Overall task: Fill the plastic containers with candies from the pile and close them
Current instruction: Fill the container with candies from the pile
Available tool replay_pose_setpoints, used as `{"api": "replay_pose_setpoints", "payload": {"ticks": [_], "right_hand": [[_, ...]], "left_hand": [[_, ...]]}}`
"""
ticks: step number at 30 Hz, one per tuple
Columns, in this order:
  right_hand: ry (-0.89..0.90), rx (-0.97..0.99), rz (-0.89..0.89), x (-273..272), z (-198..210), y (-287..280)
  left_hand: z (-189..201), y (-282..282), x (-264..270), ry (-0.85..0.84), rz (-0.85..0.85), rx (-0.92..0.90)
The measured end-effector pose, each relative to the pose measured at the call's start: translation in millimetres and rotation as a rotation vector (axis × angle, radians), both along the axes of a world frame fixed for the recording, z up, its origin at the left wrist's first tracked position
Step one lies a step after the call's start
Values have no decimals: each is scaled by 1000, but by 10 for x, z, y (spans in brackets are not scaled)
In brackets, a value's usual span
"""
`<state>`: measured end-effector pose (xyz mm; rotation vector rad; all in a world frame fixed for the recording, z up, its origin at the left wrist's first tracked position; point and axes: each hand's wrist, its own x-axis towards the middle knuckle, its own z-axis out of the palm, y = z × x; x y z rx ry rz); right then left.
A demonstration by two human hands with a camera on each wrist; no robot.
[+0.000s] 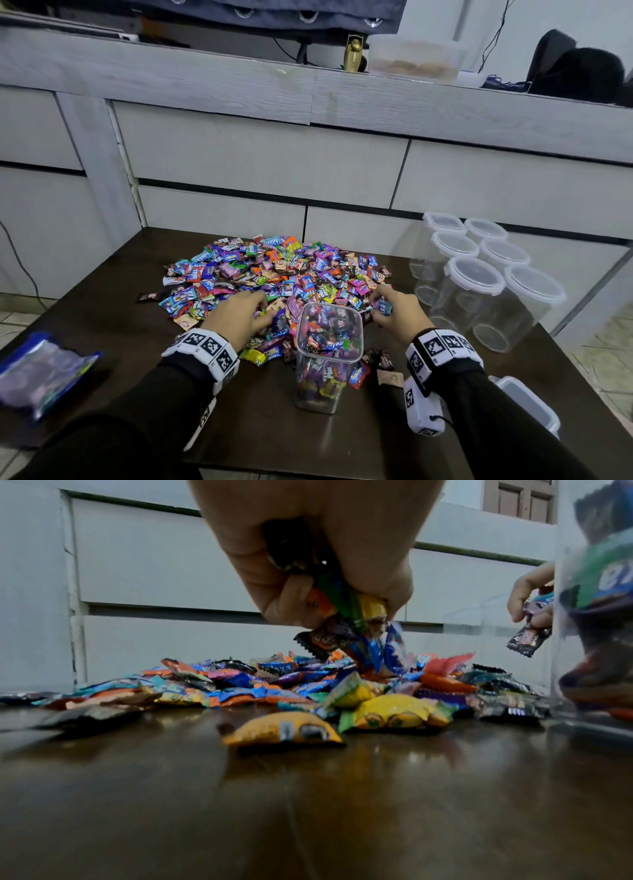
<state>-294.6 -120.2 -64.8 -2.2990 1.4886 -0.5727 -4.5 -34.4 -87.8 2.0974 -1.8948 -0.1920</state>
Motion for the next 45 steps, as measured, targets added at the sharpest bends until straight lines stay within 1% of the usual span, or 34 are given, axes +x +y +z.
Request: {"api": "replay_pose_setpoints", "payload": {"ticks": [5,10,13,16,18,20,22,27,30,34,42,45], "right_hand": [[-15,4,3,-28,99,89],[-36,-27,-27,-8,221,163],[-93,-46,-8,12,316,191],[-123,-81,19,43,407,227],[-136,-121,32,64,465,255],[-169,-149,36,82,522,279],[-205,-171,31,89,575,293],[-260,-193,31,81,708,326],[-264,-188,56,73,733,357],[-278,-185,83,74,676,380],[-272,-188,97,114,650,375],[-274,-201,95,121,657,367]], "left_hand": [[176,45,-6,75,-7,-121],[482,76,-111,302,26,-288],[749,88,-239,431,28,-419],[1001,124,-410,512,-46,-489],[1110,169,-546,520,-112,-493],[1146,217,-690,499,-206,-440],[1113,258,-811,430,-296,-390],[905,289,-939,146,-491,-311],[828,277,-952,19,-530,-270],[820,263,-980,-32,-529,-247],[845,279,-995,-1,-537,-178],[868,284,-1004,-59,-565,-138]]}}
